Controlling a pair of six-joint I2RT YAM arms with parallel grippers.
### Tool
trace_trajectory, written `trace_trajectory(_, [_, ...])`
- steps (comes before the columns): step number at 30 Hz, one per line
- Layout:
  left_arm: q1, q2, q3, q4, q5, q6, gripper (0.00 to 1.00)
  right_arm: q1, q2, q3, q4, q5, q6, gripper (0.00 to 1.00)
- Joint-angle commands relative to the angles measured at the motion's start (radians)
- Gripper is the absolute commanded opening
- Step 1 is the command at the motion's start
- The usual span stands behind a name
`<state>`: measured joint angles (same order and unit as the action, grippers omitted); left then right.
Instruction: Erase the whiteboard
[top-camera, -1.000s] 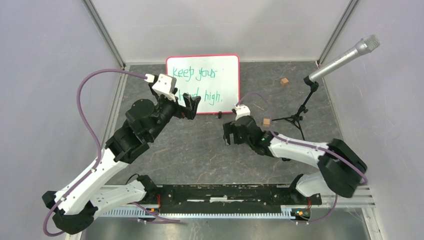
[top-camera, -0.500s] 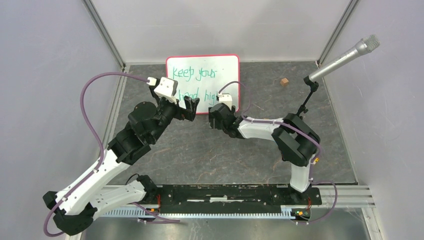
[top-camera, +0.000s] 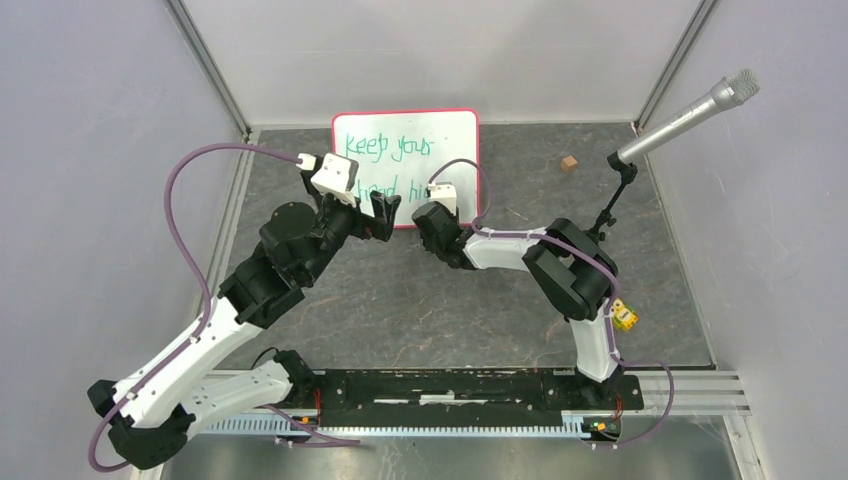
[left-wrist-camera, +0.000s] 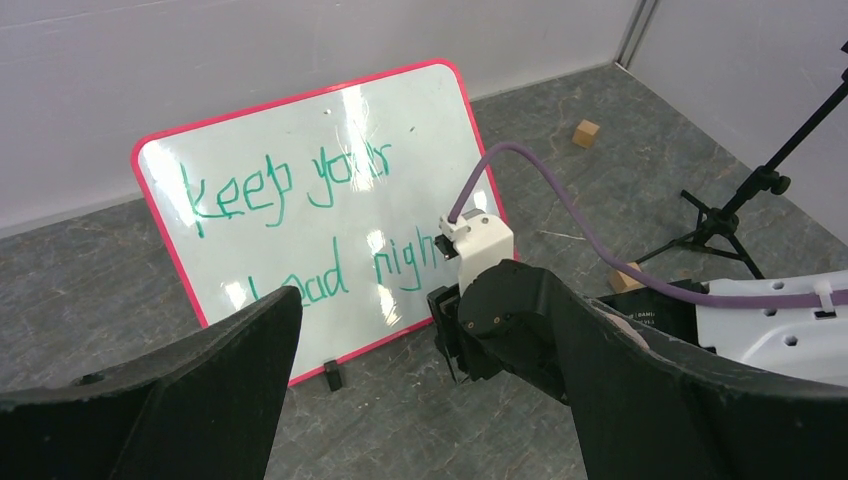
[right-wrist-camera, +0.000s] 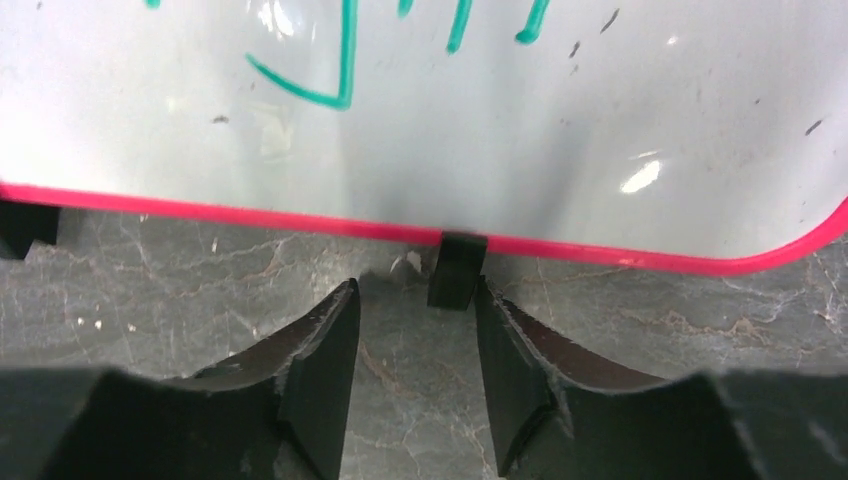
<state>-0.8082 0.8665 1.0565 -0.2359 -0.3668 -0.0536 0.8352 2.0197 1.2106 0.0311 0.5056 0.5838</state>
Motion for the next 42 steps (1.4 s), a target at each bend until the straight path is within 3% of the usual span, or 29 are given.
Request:
trace_trajectory(1, [0.001, 0.007, -0.001, 0.038, -0.018, 0.046, 1.0, -0.031, 0.038, 0.04, 0.03, -0.004, -0.004, 0.49])
trace_trajectory(8, [0.001, -0.031, -0.011, 0.053, -0.045, 0.052, 1.0, -0.042, 0.052, 0.009, 0.089, -0.059, -0.106, 0.32])
trace_trajectory(14, [0.001, -0.056, -0.023, 0.066, -0.069, 0.052, 1.0, -0.045, 0.049, -0.022, 0.113, -0.128, -0.231, 0.08])
trace_trajectory(18, [0.0, -0.072, -0.02, 0.062, -0.068, 0.047, 1.0, -0.049, 0.026, -0.089, 0.16, -0.211, -0.3, 0.0])
trace_trajectory(32, [0.0, -0.029, 0.167, -0.12, 0.036, 0.017, 1.0, -0.076, -0.124, -0.387, 0.305, -0.723, -0.491, 0.0])
trace_trajectory(38, [0.0, -0.044, 0.146, -0.106, 0.039, 0.075, 1.0, -0.085, -0.166, -0.435, 0.266, -0.718, -0.523, 0.01])
trace_trajectory(42, [0.0, -0.072, 0.069, -0.077, -0.001, 0.114, 1.0, -0.087, -0.203, -0.417, 0.212, -0.673, -0.531, 0.11])
